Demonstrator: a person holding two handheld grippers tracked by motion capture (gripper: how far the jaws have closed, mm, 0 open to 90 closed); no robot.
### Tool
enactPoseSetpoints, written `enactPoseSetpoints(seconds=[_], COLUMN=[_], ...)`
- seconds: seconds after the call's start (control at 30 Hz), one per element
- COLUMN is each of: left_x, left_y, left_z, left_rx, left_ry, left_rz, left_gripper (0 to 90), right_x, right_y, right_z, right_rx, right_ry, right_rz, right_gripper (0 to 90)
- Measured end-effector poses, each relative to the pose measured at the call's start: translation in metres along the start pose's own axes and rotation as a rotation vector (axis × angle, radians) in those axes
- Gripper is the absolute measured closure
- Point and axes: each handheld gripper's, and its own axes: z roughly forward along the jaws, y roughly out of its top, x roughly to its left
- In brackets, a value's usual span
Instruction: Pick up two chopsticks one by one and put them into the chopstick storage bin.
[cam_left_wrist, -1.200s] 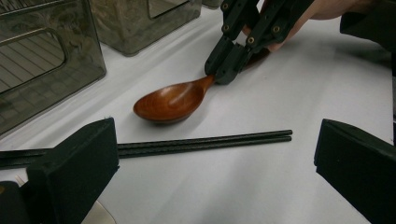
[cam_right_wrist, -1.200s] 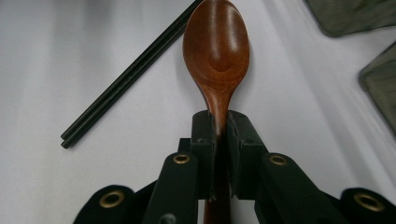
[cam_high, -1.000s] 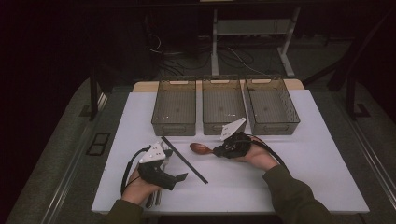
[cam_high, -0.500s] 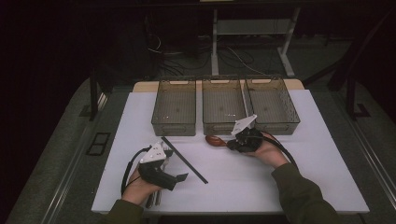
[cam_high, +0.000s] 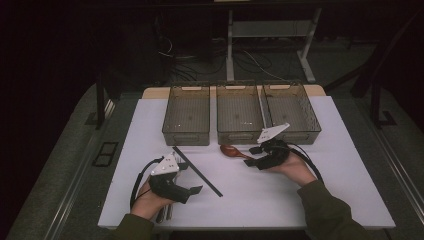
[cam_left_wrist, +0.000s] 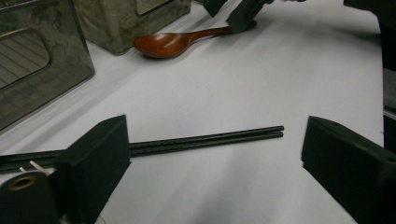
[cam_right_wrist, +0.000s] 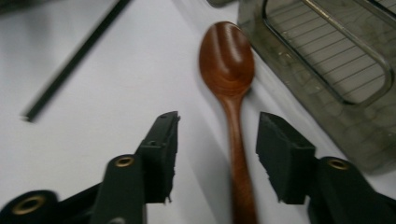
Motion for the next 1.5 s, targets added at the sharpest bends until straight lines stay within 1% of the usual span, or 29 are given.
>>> enactPoseSetpoints(seconds=[0.03, 0.07, 0.1, 0.13, 0.17, 0.2, 0.23, 0.3, 0.33, 0.37, 0.4, 0.47, 0.5, 0.53, 0.57, 0.6, 0.63, 0.67, 0.7, 0.73, 0.77, 0.8, 0.83, 0.93, 1.07, 1.13, 1.27, 1.37, 1.5], left_x=[-0.001, -0.001, -0.002, -0.003, -0.003, -0.004, -0.005, -0.005, -0.006, -0.006, -0.006, -0.007, -0.006, -0.007, -0.007, -0.008, -0.009, -0.009, -0.01, -0.011, -0.011, -0.013, -0.013, -0.015, -0.017, -0.018, -0.02, -0.021, -0.022], left_y=[0.0, 0.001, 0.001, 0.001, 0.001, 0.001, 0.001, 0.002, 0.003, 0.003, 0.003, 0.004, 0.004, 0.003, 0.004, 0.004, 0.004, 0.005, 0.005, 0.006, 0.006, 0.006, 0.006, 0.006, 0.006, 0.006, 0.005, 0.005, 0.007], left_z=[0.0, 0.001, 0.001, 0.002, 0.002, 0.004, 0.005, 0.007, 0.007, 0.008, 0.009, 0.011, 0.011, 0.013, 0.014, 0.016, 0.017, 0.019, 0.02, 0.022, 0.023, 0.024, 0.025, 0.028, 0.033, 0.035, 0.041, 0.045, 0.05], left_rx=[0.003, 0.005, 0.012, 0.017, 0.028, 0.03, 0.035, 0.043, 0.045, 0.047, 0.054, 0.066, 0.08, 0.088, 0.106, 0.112, 0.122, 0.134, 0.137, 0.145, 0.155, 0.159, 0.167, 0.188, 0.197, 0.213, 0.254, 0.268, 0.271], left_ry=[-0.009, -0.013, -0.02, -0.026, -0.034, -0.041, -0.045, -0.059, -0.061, -0.062, -0.06, -0.071, -0.076, -0.08, -0.084, -0.084, -0.086, -0.086, -0.086, -0.085, -0.083, -0.083, -0.088, -0.091, -0.096, -0.097, -0.098, -0.098, -0.097], left_rz=[0.0, 0.006, 0.01, 0.008, 0.015, 0.015, 0.016, 0.024, 0.016, 0.008, 0.011, 0.016, 0.021, 0.016, 0.024, 0.02, 0.025, 0.031, 0.029, 0.028, 0.032, 0.026, 0.031, 0.036, 0.042, 0.043, 0.06, 0.07, 0.082], left_gripper=[15.2, 17.0, 23.2, 23.2, 30.4, 32.6, 32.6, 40.3, 42.1, 48.8, 48.8, 56.1, 63.4, 63.4, 70.6, 74.0, 74.0, 80.1, 80.1, 86.4, 88.9, 88.9, 89.1, 89.0, 89.0, 89.1, 89.1, 89.0, 89.1], right_x=[0.0, 0.002, 0.007, 0.007, 0.011, 0.014, 0.014, 0.02, 0.022, 0.026, 0.026, 0.029, 0.03, 0.03, 0.031, 0.031, 0.031, 0.031, 0.031, 0.033, 0.033, 0.033, 0.034, 0.035, 0.037, 0.039, 0.039, 0.039, 0.038], right_y=[0.0, -0.002, -0.006, -0.006, -0.01, -0.013, -0.013, -0.02, -0.024, -0.033, -0.033, -0.043, -0.054, -0.054, -0.064, -0.069, -0.069, -0.078, -0.078, -0.086, -0.089, -0.089, -0.095, -0.101, -0.108, -0.111, -0.11, -0.11, -0.11], right_z=[0.0, -0.004, -0.014, -0.014, -0.025, -0.03, -0.03, -0.042, -0.048, -0.058, -0.058, -0.066, -0.072, -0.072, -0.077, -0.08, -0.08, -0.085, -0.085, -0.089, -0.09, -0.09, -0.094, -0.095, -0.094, -0.091, -0.089, -0.089, -0.089], right_rx=[0.0, -0.014, -0.037, -0.037, -0.073, -0.09, -0.09, -0.12, -0.132, -0.156, -0.156, -0.178, -0.192, -0.192, -0.201, -0.206, -0.206, -0.216, -0.216, -0.237, -0.242, -0.242, -0.253, -0.261, -0.251, -0.243, -0.239, -0.24, -0.24], right_ry=[0.0, -0.007, -0.016, -0.016, -0.021, -0.034, -0.034, -0.054, -0.056, -0.059, -0.059, -0.071, -0.09, -0.09, -0.114, -0.12, -0.12, -0.137, -0.137, -0.155, -0.164, -0.164, -0.182, -0.19, -0.186, -0.187, -0.191, -0.195, -0.196], right_rz=[0.0, 0.011, 0.025, 0.025, 0.049, 0.046, 0.046, 0.056, 0.058, 0.068, 0.068, 0.083, 0.1, 0.1, 0.119, 0.127, 0.127, 0.143, 0.143, 0.163, 0.164, 0.164, 0.165, 0.178, 0.18, 0.181, 0.172, 0.171, 0.171], right_gripper=[40.9, 37.1, 34.9, 34.9, 32.5, 30.8, 30.8, 30.4, 30.0, 29.2, 29.2, 28.5, 27.6, 27.6, 26.8, 26.6, 26.6, 25.5, 25.5, 22.8, 22.4, 22.4, 21.7, 20.6, 20.3, 20.0, 20.0, 20.0, 20.0])
